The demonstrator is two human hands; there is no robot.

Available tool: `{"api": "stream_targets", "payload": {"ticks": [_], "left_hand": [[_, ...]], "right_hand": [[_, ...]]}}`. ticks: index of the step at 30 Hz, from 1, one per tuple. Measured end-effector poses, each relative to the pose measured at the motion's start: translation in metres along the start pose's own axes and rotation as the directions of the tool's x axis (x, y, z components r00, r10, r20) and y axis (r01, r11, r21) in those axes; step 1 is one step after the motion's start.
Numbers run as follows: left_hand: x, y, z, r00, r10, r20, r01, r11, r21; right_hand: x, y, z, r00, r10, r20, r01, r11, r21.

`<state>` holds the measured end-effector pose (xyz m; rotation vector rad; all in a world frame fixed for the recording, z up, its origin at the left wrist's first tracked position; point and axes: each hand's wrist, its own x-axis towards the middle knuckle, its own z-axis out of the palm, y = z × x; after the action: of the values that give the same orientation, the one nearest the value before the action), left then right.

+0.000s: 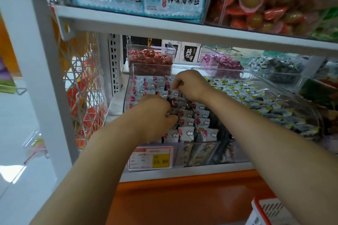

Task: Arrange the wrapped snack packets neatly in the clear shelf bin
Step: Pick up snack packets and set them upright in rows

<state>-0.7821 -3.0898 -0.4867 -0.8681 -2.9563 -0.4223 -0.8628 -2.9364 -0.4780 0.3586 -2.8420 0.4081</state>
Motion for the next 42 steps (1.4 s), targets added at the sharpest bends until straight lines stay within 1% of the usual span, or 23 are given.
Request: {"api": "stream_targets", "payload": {"ticks": [3, 7, 9, 12, 14, 16, 19, 20, 22, 25, 27, 29, 30, 32, 34, 36, 38, 39, 40, 42], "left_hand": [[-0.001, -0.002, -0.001, 1.0, -0.002, -0.011, 0.002, 1.0, -0.005], [-0.004, -0.004, -0.003, 1.0, -0.013, -0.022, 0.013, 1.0, -0.021], [-0.005, -0.003, -0.003, 1.0, -0.016, -0.019, 0.016, 1.0, -0.002], [-0.005, -0.003, -0.004, 0.999, -0.025, -0.032, 0.025, 1.0, -0.006], [-0.004, -0.004, -0.005, 0.998, -0.041, -0.039, 0.04, 0.999, -0.023], [-0.005, -0.005, -0.005, 0.995, -0.066, -0.073, 0.062, 0.996, -0.06], [-0.005, -0.004, -0.004, 0.981, -0.094, -0.168, 0.078, 0.992, -0.1], [-0.005, -0.004, -0.003, 0.975, -0.107, -0.195, 0.085, 0.989, -0.119], [-0.003, -0.003, -0.002, 0.955, -0.151, -0.254, 0.106, 0.978, -0.182], [-0.002, -0.001, -0.001, 0.917, -0.2, -0.346, 0.103, 0.955, -0.278], [-0.003, 0.002, 0.0, 0.895, -0.231, -0.382, 0.072, 0.919, -0.388], [-0.004, 0.007, 0.001, 0.896, -0.261, -0.36, 0.04, 0.854, -0.519], [-0.004, 0.009, 0.002, 0.902, -0.282, -0.327, 0.033, 0.8, -0.599], [-0.004, 0.012, 0.002, 0.912, -0.31, -0.269, 0.012, 0.677, -0.736], [-0.004, 0.012, 0.003, 0.911, -0.343, -0.23, 0.008, 0.572, -0.82], [-0.004, 0.01, 0.004, 0.913, -0.373, -0.165, 0.026, 0.459, -0.888], [-0.005, 0.009, 0.005, 0.923, -0.372, -0.094, 0.034, 0.322, -0.946], [-0.005, 0.009, 0.004, 0.929, -0.364, -0.063, 0.031, 0.249, -0.968], [-0.005, 0.01, 0.004, 0.933, -0.357, -0.039, 0.024, 0.172, -0.985], [-0.006, 0.009, 0.003, 0.934, -0.357, -0.009, -0.006, 0.008, -1.0]], "right_hand": [[0.011, 0.0, 0.003, 0.999, -0.019, -0.042, 0.016, 0.997, -0.072], [0.017, 0.001, 0.013, 0.999, -0.008, 0.05, 0.019, 0.973, -0.231], [0.015, 0.002, 0.015, 0.998, 0.01, 0.06, 0.006, 0.962, -0.273], [0.009, 0.004, 0.011, 0.999, 0.03, 0.014, -0.027, 0.983, -0.182], [0.006, 0.006, 0.005, 0.998, 0.034, -0.053, -0.039, 0.994, -0.105], [0.0, 0.008, -0.001, 0.987, 0.022, -0.158, -0.035, 0.996, -0.083], [-0.014, 0.008, -0.01, 0.944, 0.001, -0.329, -0.036, 0.994, -0.1], [-0.02, 0.008, -0.012, 0.922, 0.014, -0.386, -0.039, 0.998, -0.056], [-0.035, 0.005, -0.017, 0.865, 0.088, -0.495, -0.033, 0.992, 0.118], [-0.064, 0.0, -0.022, 0.787, 0.204, -0.582, 0.02, 0.935, 0.355], [-0.085, -0.002, -0.025, 0.761, 0.312, -0.569, 0.046, 0.848, 0.528], [-0.102, -0.006, -0.026, 0.767, 0.427, -0.48, 0.069, 0.688, 0.722], [-0.109, -0.008, -0.026, 0.781, 0.458, -0.425, 0.075, 0.607, 0.791], [-0.118, -0.011, -0.026, 0.818, 0.471, -0.331, 0.092, 0.461, 0.883], [-0.124, -0.013, -0.026, 0.849, 0.466, -0.25, 0.112, 0.303, 0.946], [-0.13, -0.012, -0.025, 0.876, 0.457, -0.151, 0.098, 0.138, 0.986], [-0.135, -0.008, -0.025, 0.901, 0.431, -0.046, 0.068, -0.037, 0.997], [-0.136, -0.006, -0.025, 0.912, 0.411, -0.004, 0.053, -0.109, 0.993], [-0.138, -0.005, -0.026, 0.922, 0.386, 0.028, 0.036, -0.158, 0.987], [-0.14, -0.002, -0.026, 0.938, 0.341, 0.057, 0.012, -0.198, 0.98]]}}
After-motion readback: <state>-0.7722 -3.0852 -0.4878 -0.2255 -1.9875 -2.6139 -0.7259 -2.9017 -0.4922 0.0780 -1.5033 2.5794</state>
